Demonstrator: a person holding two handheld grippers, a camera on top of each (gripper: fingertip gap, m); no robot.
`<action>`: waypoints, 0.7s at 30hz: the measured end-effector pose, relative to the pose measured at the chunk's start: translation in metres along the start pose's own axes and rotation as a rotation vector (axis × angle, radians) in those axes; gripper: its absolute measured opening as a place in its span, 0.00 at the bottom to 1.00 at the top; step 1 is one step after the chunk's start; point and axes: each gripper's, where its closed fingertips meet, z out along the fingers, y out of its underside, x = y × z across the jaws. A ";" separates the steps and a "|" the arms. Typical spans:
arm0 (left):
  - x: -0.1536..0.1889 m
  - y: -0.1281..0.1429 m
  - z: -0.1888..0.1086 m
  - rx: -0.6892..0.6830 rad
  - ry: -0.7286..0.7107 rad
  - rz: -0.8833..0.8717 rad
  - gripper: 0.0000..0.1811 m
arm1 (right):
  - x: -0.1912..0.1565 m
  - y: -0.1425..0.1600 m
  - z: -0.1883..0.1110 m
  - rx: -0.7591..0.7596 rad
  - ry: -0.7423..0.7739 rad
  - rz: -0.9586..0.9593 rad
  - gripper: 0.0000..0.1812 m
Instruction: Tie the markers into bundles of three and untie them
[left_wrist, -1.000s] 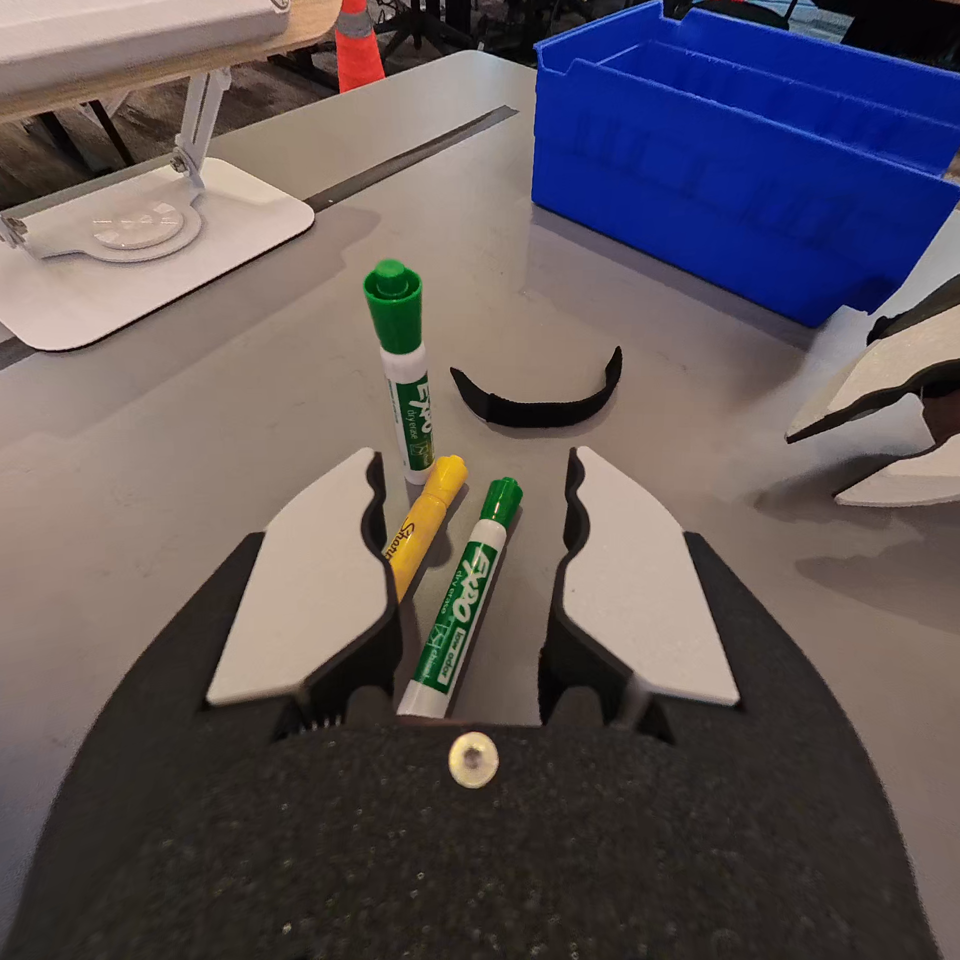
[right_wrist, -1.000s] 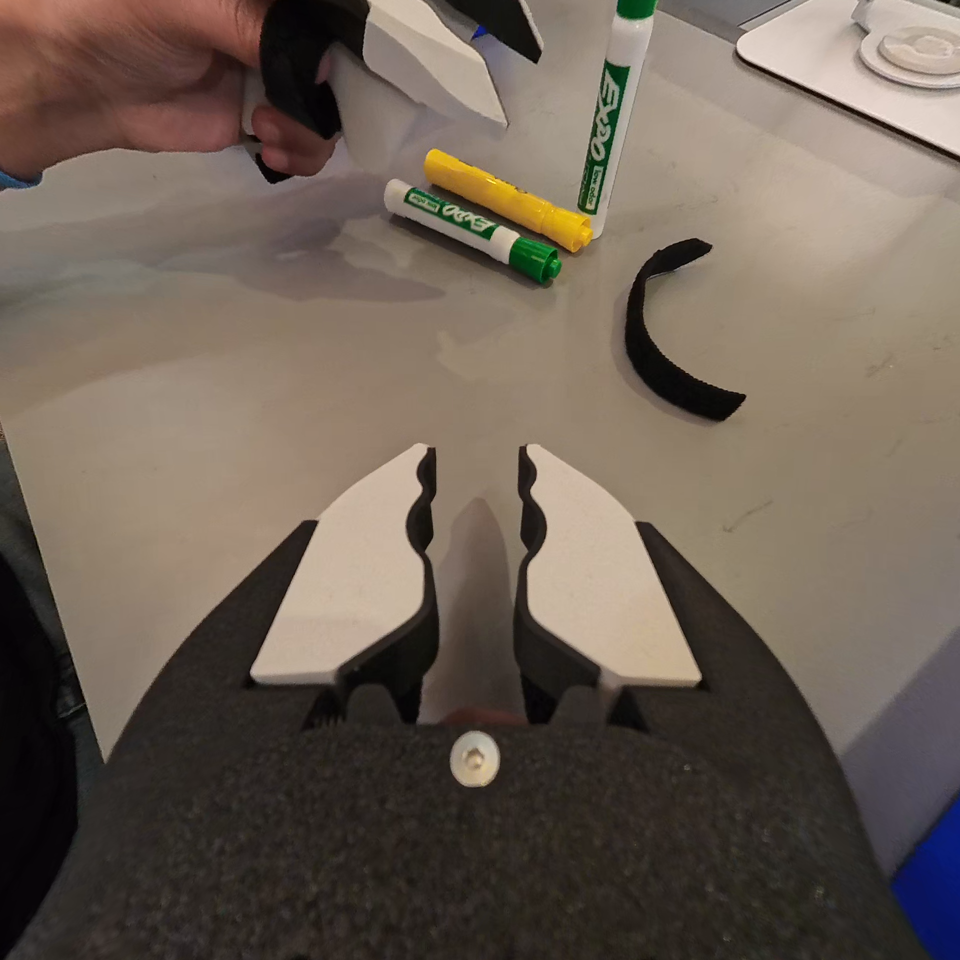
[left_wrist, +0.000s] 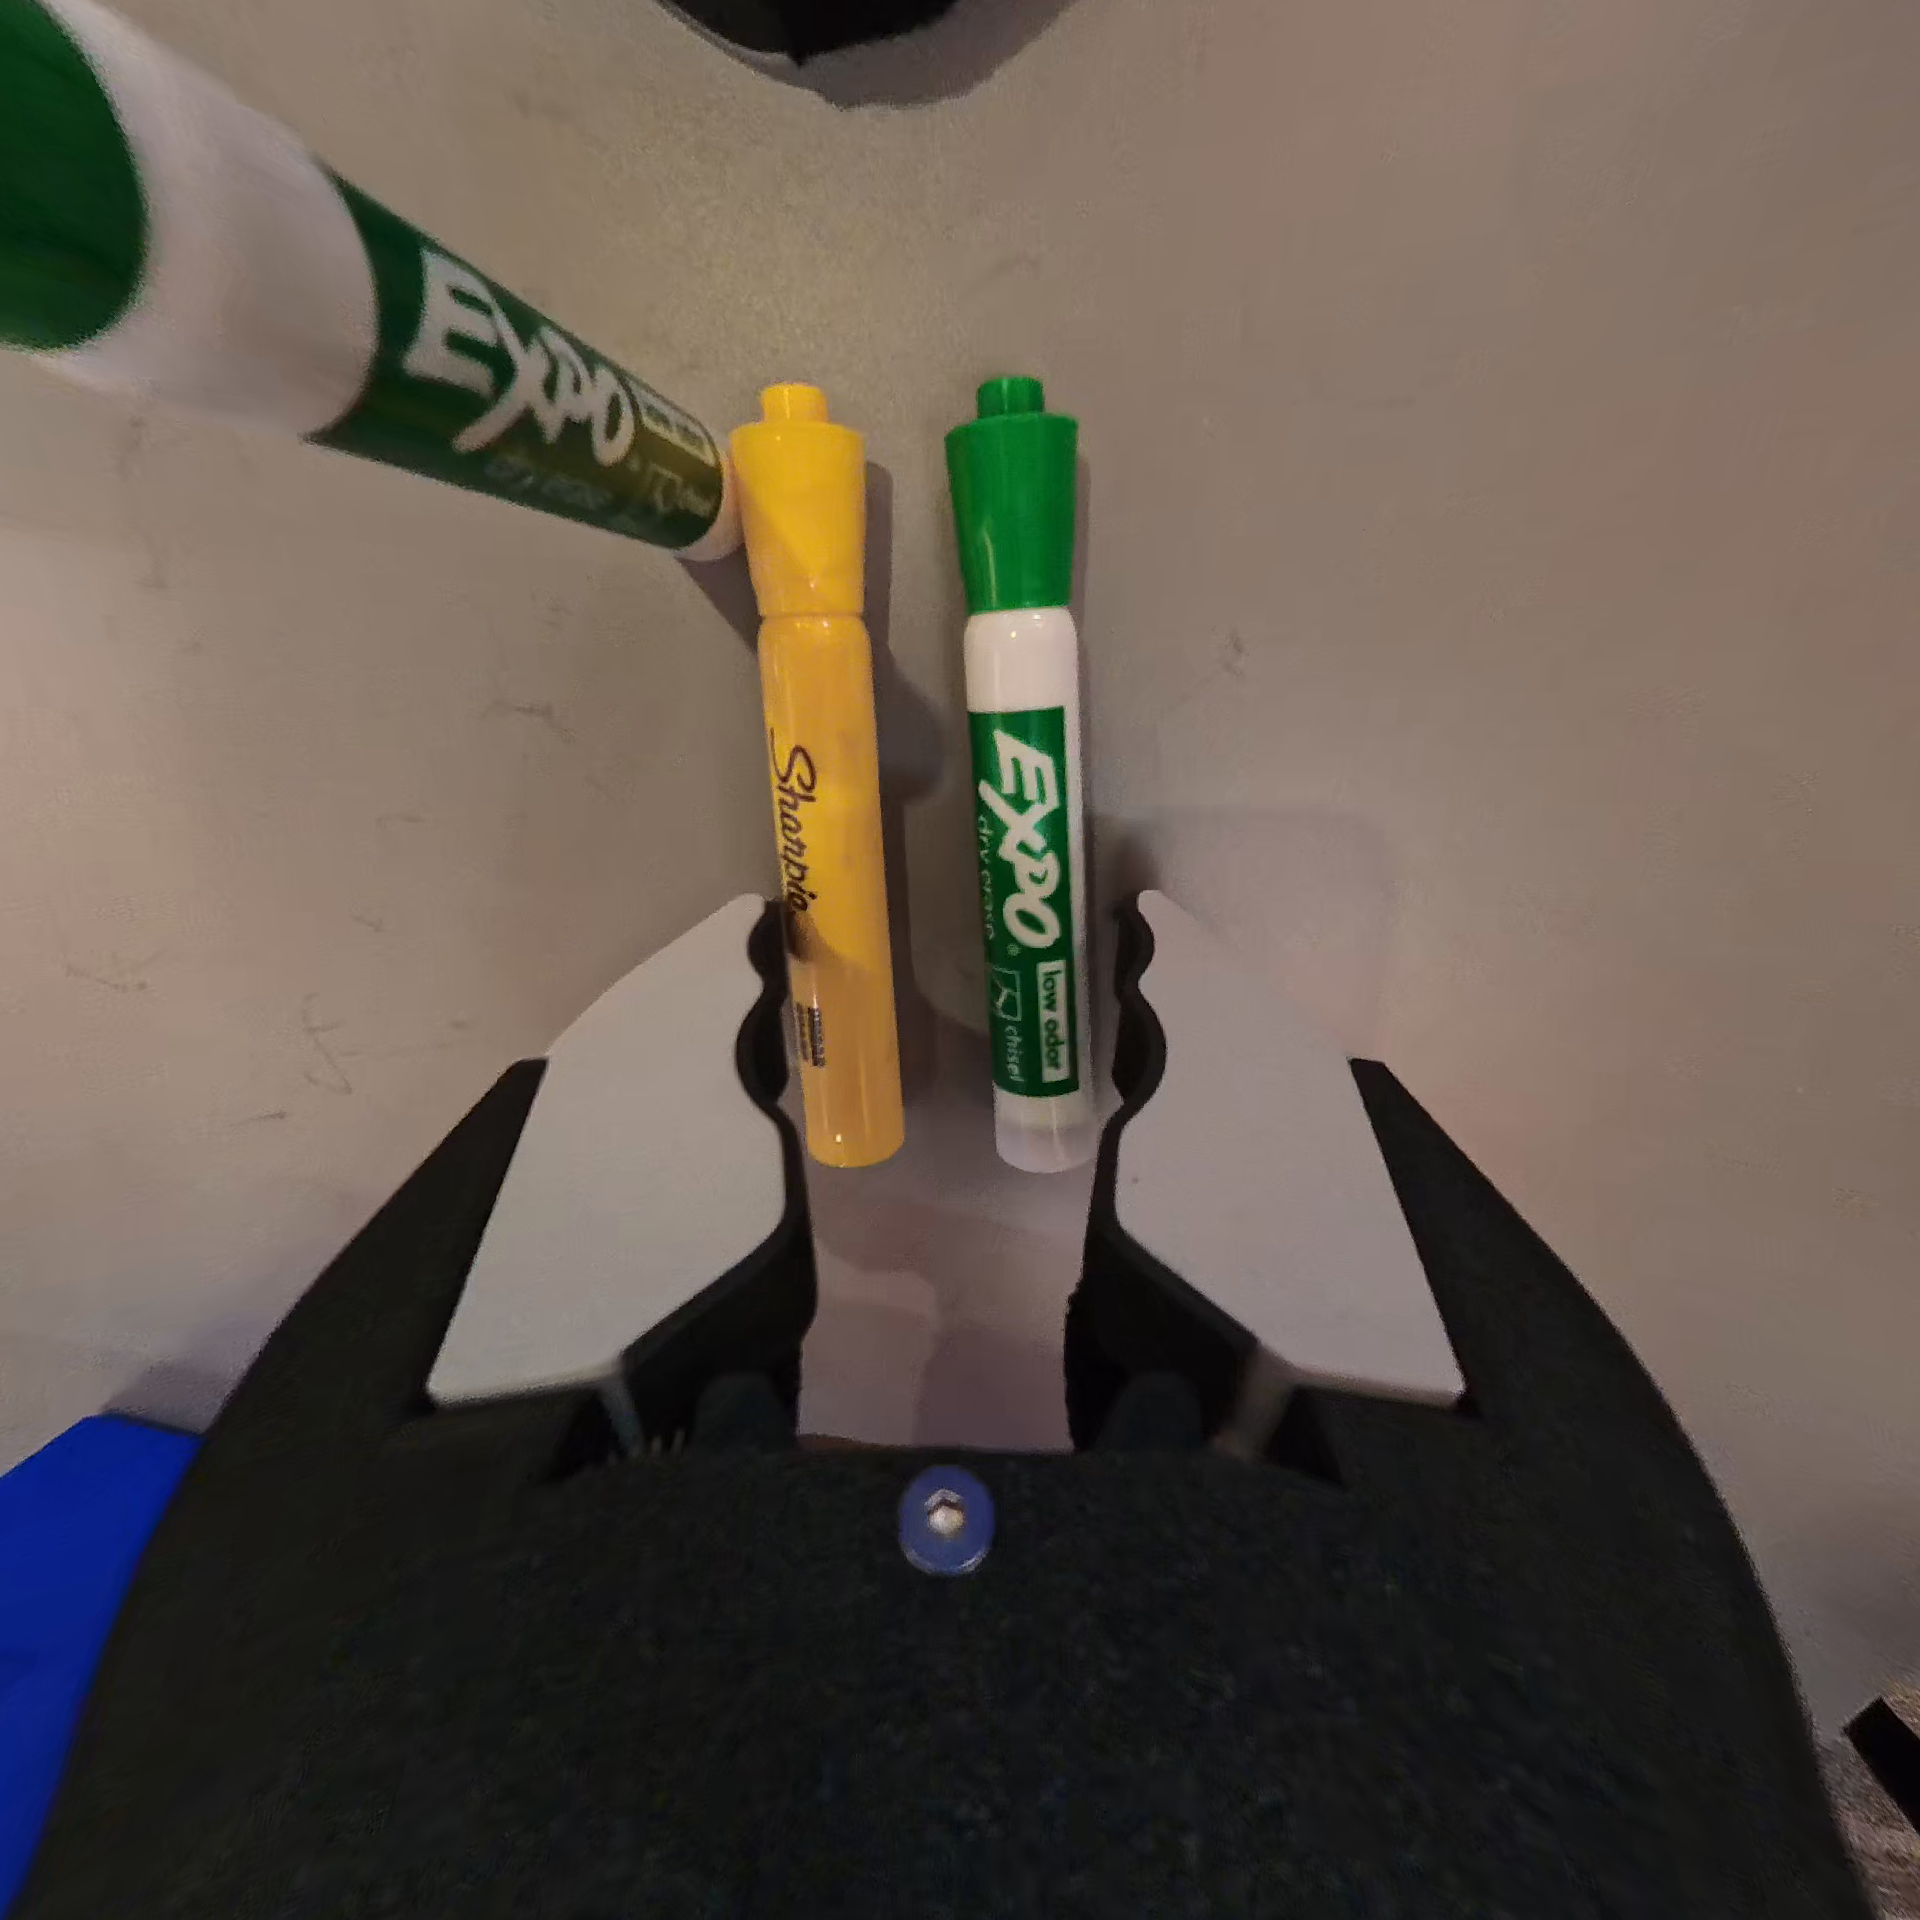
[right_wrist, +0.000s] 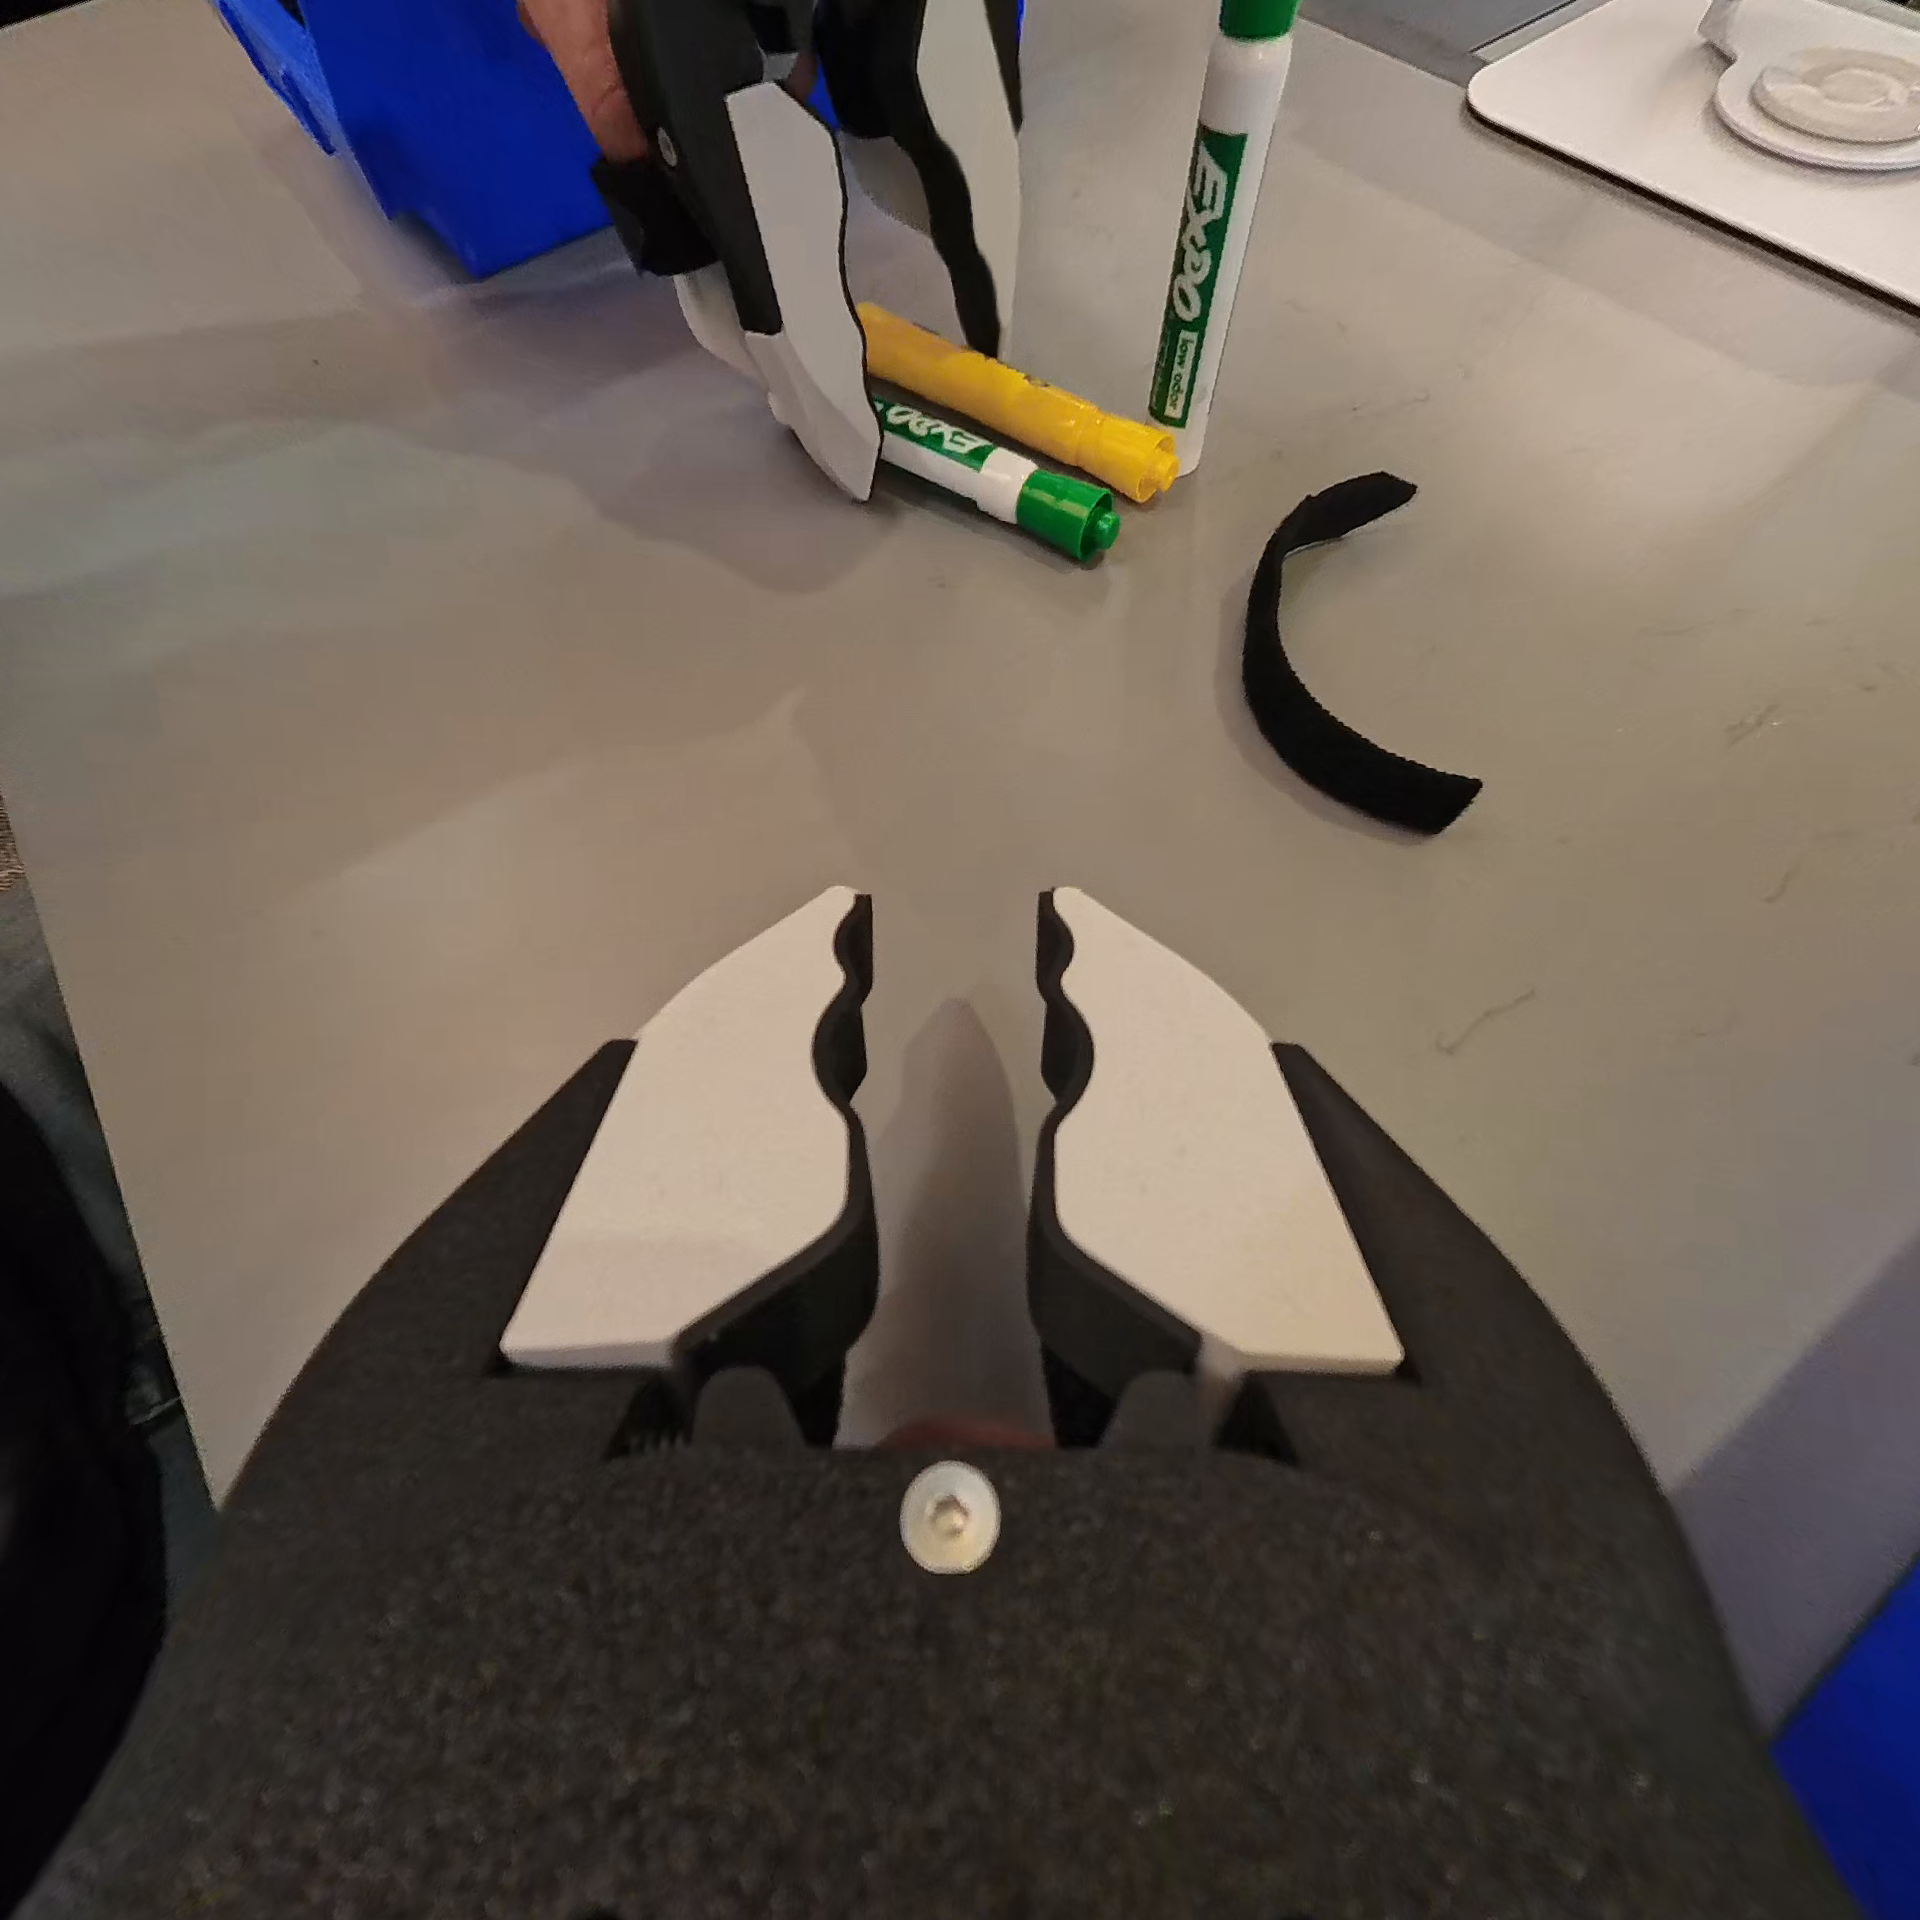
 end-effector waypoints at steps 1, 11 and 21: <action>0.001 0.000 0.000 -0.002 0.005 -0.005 0.33 | 0.000 0.000 0.000 -0.002 -0.002 0.000 0.16; 0.010 0.002 0.000 0.006 0.056 -0.008 0.22 | -0.002 0.001 0.002 -0.006 -0.006 -0.003 0.16; 0.017 0.002 -0.004 0.099 0.065 -0.027 0.21 | -0.004 0.000 0.003 -0.007 -0.009 -0.005 0.16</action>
